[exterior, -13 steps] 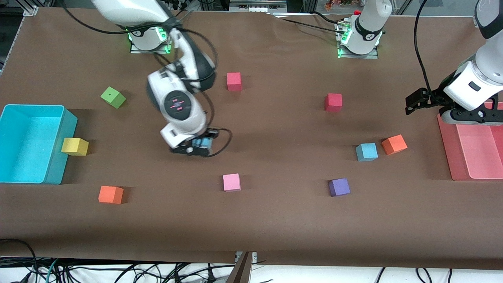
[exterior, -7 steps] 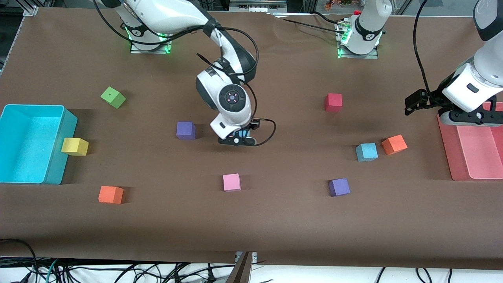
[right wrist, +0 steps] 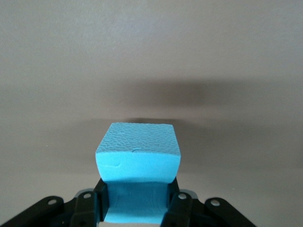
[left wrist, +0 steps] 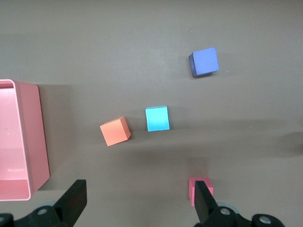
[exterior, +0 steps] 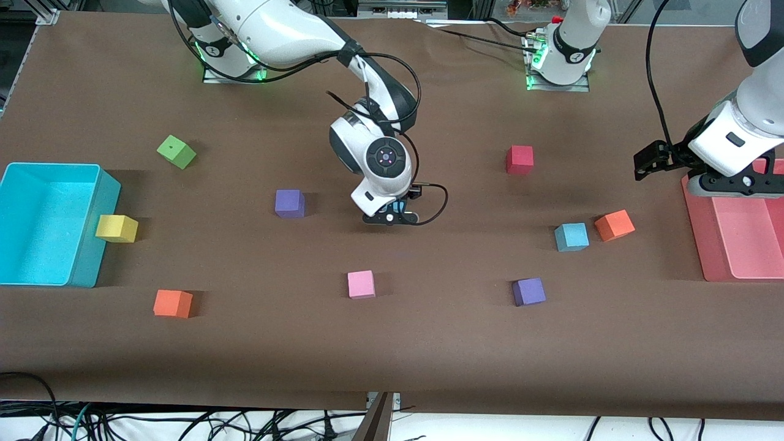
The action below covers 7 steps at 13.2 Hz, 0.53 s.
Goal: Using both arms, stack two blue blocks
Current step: 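Lift the light blue cube and carry it to mid-table with the right gripper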
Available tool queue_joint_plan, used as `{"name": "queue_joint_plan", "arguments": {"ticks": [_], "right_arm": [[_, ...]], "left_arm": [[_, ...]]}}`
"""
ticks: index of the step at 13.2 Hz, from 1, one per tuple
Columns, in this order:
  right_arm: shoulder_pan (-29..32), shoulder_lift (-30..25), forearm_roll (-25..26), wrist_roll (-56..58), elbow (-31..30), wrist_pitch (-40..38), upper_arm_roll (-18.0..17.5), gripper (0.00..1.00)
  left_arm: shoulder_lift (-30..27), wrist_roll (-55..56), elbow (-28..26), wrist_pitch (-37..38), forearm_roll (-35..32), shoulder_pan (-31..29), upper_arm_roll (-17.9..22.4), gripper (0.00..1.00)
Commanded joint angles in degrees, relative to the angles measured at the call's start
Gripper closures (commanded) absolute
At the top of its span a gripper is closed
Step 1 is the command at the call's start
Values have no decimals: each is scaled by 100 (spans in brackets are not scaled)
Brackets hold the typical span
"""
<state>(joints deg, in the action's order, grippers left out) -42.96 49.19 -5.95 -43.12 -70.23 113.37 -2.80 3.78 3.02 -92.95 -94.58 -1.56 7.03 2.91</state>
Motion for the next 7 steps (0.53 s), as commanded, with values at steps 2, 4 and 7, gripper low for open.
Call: {"name": "queue_joint_plan", "arguments": {"ticks": [2, 4, 7], "right_arm": [[-169, 231, -82, -56, 203, 133, 51, 100], [-222, 267, -82, -56, 203, 177, 51, 100], [-222, 284, -82, -57, 212, 282, 51, 0]], "left_arm": [[0, -56, -56, -78, -152, 35, 8, 0], [8, -56, -56, -78, -152, 35, 8, 0], [78, -74, -56, -87, -143, 70, 8, 0]]}}
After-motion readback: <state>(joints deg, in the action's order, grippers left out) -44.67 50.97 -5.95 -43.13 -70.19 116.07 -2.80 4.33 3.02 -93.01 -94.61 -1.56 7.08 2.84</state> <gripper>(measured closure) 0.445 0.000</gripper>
